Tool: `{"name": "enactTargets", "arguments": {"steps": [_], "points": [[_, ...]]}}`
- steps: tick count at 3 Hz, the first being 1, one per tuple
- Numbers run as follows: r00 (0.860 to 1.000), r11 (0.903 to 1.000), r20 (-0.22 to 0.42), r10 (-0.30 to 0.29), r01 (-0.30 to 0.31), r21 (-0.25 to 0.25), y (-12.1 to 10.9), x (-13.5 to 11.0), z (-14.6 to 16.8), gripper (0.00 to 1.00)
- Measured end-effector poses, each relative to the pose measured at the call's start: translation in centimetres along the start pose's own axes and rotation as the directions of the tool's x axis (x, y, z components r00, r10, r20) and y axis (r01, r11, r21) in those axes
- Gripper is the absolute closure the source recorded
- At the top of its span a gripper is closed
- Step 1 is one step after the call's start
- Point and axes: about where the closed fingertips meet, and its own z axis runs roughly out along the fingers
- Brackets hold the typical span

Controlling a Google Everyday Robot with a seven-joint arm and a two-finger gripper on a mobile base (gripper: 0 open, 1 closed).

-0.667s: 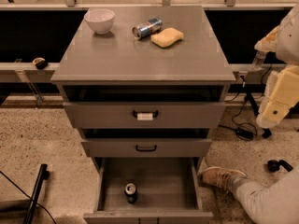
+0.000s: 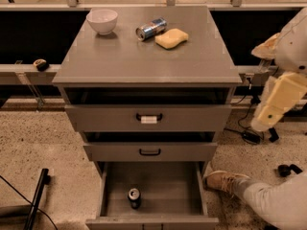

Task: Pick pepsi can from bottom drawer and place on counter

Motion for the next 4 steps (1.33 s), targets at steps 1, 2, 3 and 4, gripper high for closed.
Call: {"name": "enactTargets", "arguments": {"steps": [1,2,3,4], "points": [[0.986,0.9991,0.163,-0.041,0.039,0.018,2.4,-2.8,2.4,0.0],[0.961,0.9915,0.245,-0.129,0.129,0.02,7.0,-8.3,7.2,0.0],[0.952,0.9858,0.257,-0.164,0.168,0.006,9.0,-10.6,10.6,0.0],[0.937,0.9812,0.298,-0.183,0.193,-0.004,8.8,-10.9,10.5,0.0]]}}
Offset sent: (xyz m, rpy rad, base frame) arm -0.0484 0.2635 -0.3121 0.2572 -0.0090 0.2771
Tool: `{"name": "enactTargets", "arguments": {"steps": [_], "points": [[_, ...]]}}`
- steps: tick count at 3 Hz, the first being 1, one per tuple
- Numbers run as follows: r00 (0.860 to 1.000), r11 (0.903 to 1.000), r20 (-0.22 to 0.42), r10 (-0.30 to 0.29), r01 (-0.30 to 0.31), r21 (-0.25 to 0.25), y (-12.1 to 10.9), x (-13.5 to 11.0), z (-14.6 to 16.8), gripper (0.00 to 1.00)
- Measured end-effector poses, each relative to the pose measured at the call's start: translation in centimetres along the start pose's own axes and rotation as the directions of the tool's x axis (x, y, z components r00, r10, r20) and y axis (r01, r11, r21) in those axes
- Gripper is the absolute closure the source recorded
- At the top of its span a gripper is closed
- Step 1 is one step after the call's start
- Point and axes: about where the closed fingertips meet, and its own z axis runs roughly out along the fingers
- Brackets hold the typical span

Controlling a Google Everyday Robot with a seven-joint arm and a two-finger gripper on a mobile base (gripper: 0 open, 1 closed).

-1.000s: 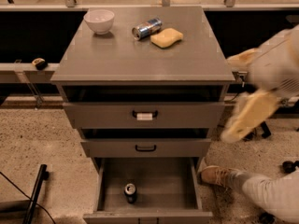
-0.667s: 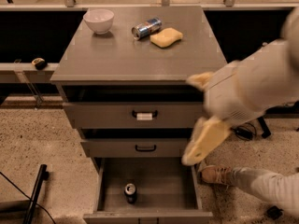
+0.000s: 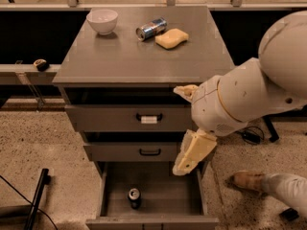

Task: Pick pepsi can from bottom drawer and place on counter

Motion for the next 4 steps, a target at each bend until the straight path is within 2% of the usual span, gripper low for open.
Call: {"name": "enactTargets", "arguments": {"steps": [1,2,3,4], "points": [[0.994,0.9987,0.098,0.036,-0.032,-0.04,1.3,1.8,3.3,0.0],[0.96,0.9848,0.226,0.166,-0.149,-0.089,5.6,7.2,10.7,0.0],[0.931,0.9644,0.286,0.228,-0.176,-0.197,12.1,8.5,20.3,0.0],[0.931,0.9403,0.249,0.268,-0.197,-0.278,15.0,9.8,29.8,0.0]]}}
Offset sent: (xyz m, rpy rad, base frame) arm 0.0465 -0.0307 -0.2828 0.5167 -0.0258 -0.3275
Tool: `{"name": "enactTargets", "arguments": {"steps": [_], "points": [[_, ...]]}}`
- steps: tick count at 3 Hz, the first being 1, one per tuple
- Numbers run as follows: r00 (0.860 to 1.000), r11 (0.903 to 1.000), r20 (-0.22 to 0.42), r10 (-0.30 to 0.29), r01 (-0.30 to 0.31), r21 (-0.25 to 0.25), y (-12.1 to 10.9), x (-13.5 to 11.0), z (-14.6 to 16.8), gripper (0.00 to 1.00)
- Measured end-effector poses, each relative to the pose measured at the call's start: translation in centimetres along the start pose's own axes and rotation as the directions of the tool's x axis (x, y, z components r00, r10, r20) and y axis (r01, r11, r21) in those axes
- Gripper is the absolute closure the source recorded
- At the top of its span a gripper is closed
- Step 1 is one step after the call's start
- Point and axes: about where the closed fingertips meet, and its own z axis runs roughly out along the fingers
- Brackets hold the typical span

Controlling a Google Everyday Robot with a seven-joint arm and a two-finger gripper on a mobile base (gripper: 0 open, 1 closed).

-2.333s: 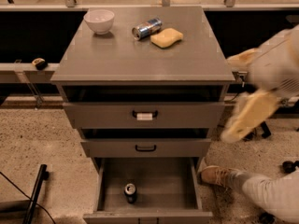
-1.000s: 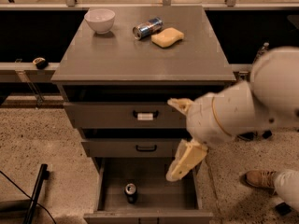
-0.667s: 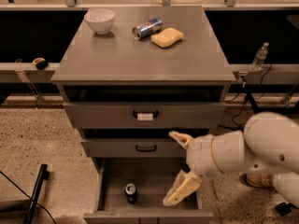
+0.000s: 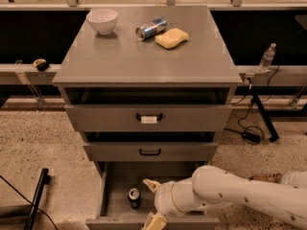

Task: Pick pepsi can from bottom drawer and place on counter

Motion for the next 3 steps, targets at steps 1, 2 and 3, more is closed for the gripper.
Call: {"name": "enactTargets", "arguments": {"steps": [1,2,3], "points": [[0.988,0.9826,-0.008,0.153,-0.152,0.107,-8.7,4.8,6.0,0.0],[0.967,0.9494,0.045,0.252,-0.256,0.182,-15.2,5.3,10.9,0.0],[0.957,0.9448,0.039,0.286,-0.289,0.155,-15.2,8.4,12.0,0.0]]}}
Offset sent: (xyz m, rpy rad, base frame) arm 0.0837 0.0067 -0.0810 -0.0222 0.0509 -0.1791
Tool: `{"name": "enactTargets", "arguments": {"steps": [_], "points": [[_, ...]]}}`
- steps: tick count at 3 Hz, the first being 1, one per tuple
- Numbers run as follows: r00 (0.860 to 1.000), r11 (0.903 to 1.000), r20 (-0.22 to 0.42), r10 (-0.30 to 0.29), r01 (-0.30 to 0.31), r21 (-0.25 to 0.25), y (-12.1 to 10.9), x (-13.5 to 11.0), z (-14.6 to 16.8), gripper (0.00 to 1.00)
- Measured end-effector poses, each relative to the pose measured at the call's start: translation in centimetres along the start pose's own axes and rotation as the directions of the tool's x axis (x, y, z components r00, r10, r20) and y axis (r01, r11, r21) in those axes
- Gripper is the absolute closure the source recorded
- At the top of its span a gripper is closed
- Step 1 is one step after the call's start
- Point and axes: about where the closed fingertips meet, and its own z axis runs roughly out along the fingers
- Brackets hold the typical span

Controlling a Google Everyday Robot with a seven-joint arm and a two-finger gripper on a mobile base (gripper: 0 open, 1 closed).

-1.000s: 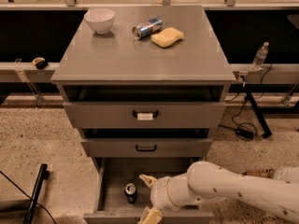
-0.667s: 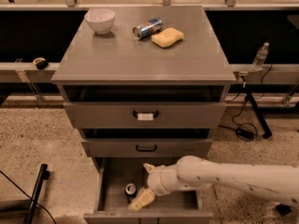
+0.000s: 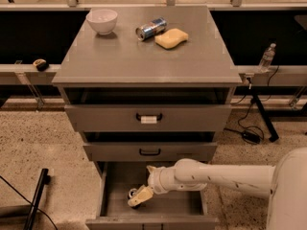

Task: Pick pepsi can from bottom drawer and place on counter

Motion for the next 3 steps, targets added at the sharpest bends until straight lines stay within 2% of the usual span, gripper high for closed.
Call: {"name": "enactTargets", "arguments": {"steps": [1,2,3], "points": [[1.0,1.0,-0.001,0.0,0.0,0.0,0.0,0.0,0.0,0.0],[0.998,0.9985,0.022,-0.054,0.054,-0.01,-0.7,1.4,0.1,0.0],[0.973,0.9754,0.086,-0.216,0.219,-0.024,-2.6,5.8,-0.1,0.0]]}}
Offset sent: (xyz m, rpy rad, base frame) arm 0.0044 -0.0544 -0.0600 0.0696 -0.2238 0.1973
